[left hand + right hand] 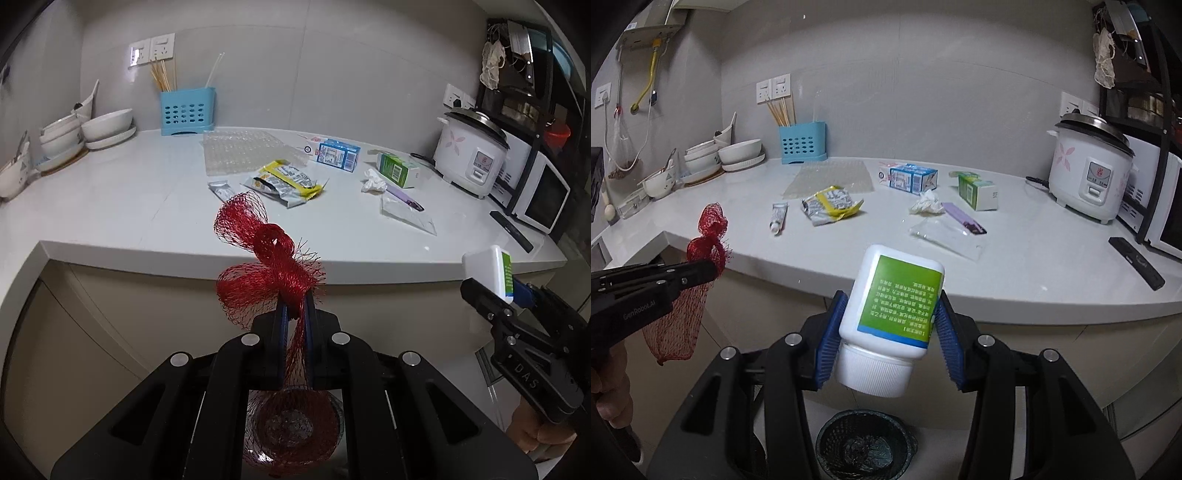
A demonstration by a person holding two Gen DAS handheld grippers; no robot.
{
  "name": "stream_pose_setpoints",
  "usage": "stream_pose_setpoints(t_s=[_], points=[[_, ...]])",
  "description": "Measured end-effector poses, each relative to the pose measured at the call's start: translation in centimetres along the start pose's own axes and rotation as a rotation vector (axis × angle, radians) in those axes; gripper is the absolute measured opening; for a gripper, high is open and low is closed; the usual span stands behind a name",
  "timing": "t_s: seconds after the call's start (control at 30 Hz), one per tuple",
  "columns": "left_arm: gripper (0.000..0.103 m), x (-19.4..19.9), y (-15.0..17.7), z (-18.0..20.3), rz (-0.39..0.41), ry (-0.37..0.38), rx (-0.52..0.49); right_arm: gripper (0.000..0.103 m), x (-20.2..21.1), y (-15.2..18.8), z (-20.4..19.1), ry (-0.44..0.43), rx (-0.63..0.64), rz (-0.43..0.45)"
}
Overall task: Collect trash
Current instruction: 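Carry the net bag with the left tool while the right tool carries the bottle over the trash bin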
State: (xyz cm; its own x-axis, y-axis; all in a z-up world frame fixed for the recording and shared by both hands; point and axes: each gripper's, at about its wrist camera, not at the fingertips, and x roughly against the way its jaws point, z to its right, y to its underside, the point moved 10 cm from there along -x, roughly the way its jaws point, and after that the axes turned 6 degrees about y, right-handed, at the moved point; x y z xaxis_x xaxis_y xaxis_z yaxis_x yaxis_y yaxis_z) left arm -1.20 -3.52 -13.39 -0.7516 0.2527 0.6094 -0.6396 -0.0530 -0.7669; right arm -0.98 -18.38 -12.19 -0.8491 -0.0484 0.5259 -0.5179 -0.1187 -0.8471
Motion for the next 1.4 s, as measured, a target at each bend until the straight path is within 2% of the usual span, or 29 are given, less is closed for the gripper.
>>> stream_pose_setpoints(t_s=[0.2,0.4,0.53,0.7,0.8,1.07,1.27,1.4], points=[[0.007,-1.5,5.2,-0.2,-0.011,0.023,0.000,0.046,-1.4,5.6,-1.5,0.001,0.005,-0.024],[0.007,-7.2,12.0,-1.8,-0.106,0.029,0.040,0.046,-6.0,12.3,-2.0,0.031,-0.003,-0.109],[0.007,-11.8,16.4,-3.4,-0.151,-0.004,0.050,0.046,-9.8,17.4,-2.9,0.020,-0.002,-0.190],[0.007,-17.4,22.0,-4.4,-0.250,0.011,0.097,0.046,-14.5,23.9,-3.9,0.010,-0.011,-0.307],[0.007,-20.2,24.7,-4.6,-0.300,0.007,0.092,0.046,-17.3,27.7,-4.1,0.010,-0.026,-0.389],[0.007,-28.1,33.0,-5.0,-0.492,0.014,0.106,0.046,-23.4,37.0,-4.2,0.024,-0.030,-0.609],[0.007,-32.1,36.9,-5.3,-0.589,0.051,0.116,0.046,-26.1,40.4,-4.2,0.017,-0.013,-0.697],[0.007,-33.0,39.4,-5.9,-0.644,0.057,0.134,0.046,-27.2,42.1,-4.3,0.016,-0.017,-0.754]])
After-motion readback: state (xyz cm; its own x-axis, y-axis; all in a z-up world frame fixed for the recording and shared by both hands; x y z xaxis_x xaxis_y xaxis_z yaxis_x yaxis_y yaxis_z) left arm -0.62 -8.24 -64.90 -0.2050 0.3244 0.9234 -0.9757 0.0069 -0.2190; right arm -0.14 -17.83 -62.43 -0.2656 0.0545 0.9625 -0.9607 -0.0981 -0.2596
